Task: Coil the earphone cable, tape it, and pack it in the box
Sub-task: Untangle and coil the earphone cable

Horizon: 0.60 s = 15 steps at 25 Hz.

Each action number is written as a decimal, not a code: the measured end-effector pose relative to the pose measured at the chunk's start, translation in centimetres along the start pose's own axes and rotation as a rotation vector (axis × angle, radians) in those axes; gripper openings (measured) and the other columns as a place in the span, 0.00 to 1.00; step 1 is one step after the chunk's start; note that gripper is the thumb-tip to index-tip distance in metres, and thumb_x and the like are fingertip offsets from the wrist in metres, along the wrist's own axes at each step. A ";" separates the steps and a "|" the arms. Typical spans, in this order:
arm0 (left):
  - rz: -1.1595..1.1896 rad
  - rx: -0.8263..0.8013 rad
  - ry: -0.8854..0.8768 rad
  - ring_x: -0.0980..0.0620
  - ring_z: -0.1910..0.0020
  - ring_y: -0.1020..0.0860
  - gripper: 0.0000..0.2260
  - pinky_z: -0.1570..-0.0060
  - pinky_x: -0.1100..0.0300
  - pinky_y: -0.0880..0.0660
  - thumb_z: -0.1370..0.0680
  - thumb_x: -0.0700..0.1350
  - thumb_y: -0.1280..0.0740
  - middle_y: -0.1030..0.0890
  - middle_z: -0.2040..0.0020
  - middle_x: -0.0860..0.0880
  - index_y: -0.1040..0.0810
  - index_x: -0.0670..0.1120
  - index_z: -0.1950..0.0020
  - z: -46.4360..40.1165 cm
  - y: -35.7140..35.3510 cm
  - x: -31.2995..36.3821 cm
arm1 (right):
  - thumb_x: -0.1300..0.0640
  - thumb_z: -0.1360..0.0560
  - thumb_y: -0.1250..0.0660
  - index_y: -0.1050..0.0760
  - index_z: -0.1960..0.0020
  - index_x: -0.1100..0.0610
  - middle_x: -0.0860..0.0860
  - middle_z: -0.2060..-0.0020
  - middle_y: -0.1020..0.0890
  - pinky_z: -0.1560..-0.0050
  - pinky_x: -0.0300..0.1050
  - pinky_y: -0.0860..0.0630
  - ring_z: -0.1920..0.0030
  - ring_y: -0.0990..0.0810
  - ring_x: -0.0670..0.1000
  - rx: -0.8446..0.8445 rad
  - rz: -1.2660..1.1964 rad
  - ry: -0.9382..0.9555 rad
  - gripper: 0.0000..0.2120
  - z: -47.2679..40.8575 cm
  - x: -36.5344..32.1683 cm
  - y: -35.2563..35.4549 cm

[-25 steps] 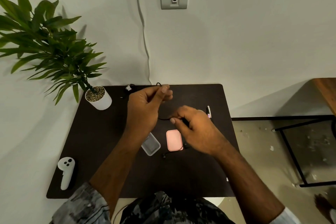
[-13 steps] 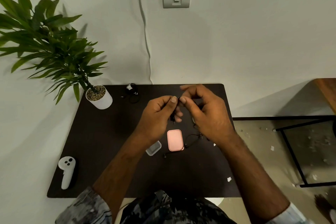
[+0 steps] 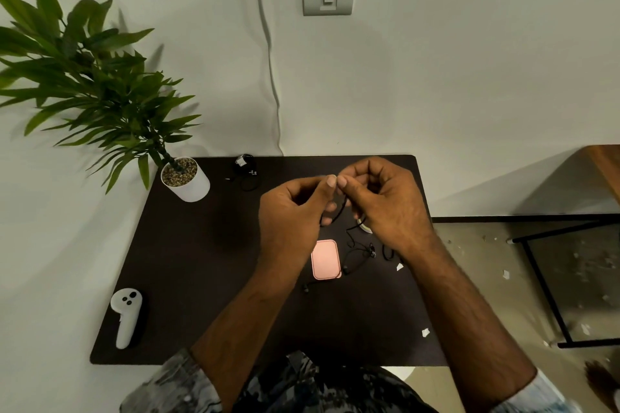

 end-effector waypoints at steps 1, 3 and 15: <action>0.013 0.017 0.003 0.53 0.60 0.14 0.10 0.65 0.63 0.19 0.22 0.50 0.26 0.13 0.57 0.51 0.14 0.47 0.44 0.0 0.1 0.0 | 0.57 0.20 0.27 0.17 0.49 0.57 0.50 0.64 0.15 0.69 0.37 0.22 0.69 0.19 0.43 0.004 0.000 0.005 0.03 0.0 0.0 0.1; -0.042 -0.045 0.032 0.56 0.57 0.14 0.10 0.63 0.66 0.20 0.20 0.51 0.30 0.13 0.56 0.53 0.14 0.48 0.43 0.0 -0.4 -0.3 | 0.57 0.20 0.27 0.16 0.49 0.57 0.51 0.63 0.15 0.69 0.39 0.21 0.68 0.19 0.45 -0.010 -0.005 0.005 0.04 0.1 0.0 0.1; -0.065 -0.597 0.263 0.56 0.70 0.30 0.18 0.68 0.63 0.29 0.14 0.53 0.43 0.27 0.69 0.52 0.18 0.43 0.47 1.3 -4.0 -1.8 | 0.57 0.21 0.26 0.15 0.48 0.54 0.45 0.59 0.15 0.57 0.35 0.19 0.58 0.16 0.43 -0.034 0.145 0.119 0.03 0.5 0.0 0.1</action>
Point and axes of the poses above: each hand's wrist, its own z-axis away from the middle knuckle, its own y-axis out of the back of the hand, x = y × z, the point moved 10 cm from there along -z, towards the middle knuckle
